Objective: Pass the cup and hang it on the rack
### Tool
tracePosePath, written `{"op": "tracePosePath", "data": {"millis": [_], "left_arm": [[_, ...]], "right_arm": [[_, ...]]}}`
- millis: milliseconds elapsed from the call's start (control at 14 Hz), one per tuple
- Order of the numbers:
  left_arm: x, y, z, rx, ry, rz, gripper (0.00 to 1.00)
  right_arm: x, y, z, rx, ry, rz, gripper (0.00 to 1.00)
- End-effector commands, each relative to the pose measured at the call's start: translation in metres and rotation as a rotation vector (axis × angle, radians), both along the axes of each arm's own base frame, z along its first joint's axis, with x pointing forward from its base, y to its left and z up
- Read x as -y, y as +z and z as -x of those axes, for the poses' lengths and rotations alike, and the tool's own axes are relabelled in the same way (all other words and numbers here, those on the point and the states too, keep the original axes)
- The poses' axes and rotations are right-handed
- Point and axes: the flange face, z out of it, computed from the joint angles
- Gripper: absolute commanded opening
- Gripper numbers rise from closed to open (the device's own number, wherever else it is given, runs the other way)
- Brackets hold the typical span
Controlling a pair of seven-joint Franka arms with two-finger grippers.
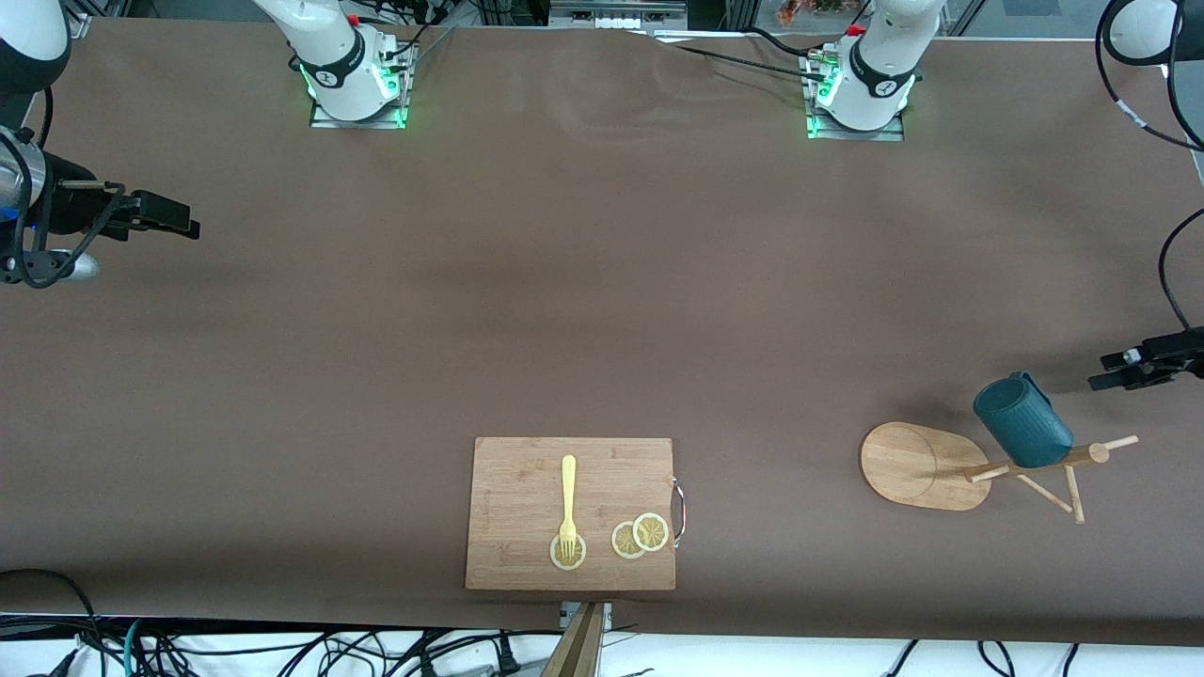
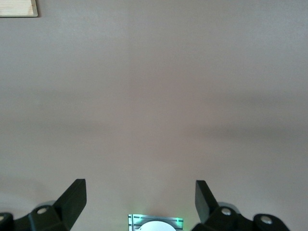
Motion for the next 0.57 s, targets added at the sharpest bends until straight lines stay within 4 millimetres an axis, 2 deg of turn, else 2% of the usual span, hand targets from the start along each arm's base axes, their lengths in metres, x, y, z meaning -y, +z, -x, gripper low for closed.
{"op": "tracePosePath", "data": {"millis": [0, 143, 215, 358, 502], "left_arm": [[0.004, 0.071, -0.001, 0.005, -0.117, -0.221, 1.0], [0.016, 0.128, -0.008, 0.017, -0.187, -0.392, 1.0], [0.032, 0.173, -0.008, 0.025, -0.231, -0.507, 1.0], [0.062, 0.232, -0.01, 0.052, -0.283, -0.641, 1.0], [0.087, 0.282, -0.005, 0.093, -0.305, -0.725, 1.0]], "right_arm": [[0.001, 0.003, 0.0, -0.001, 0.002, -0.016, 1.0], [0.001, 0.003, 0.001, -0.004, 0.002, -0.016, 1.0], [0.001, 0.003, 0.001, -0.005, 0.005, -0.017, 1.0], [0.0, 0.003, 0.001, -0.005, 0.004, -0.016, 1.0], [0.0, 0.002, 0.002, -0.012, 0.004, -0.017, 1.0]]}}
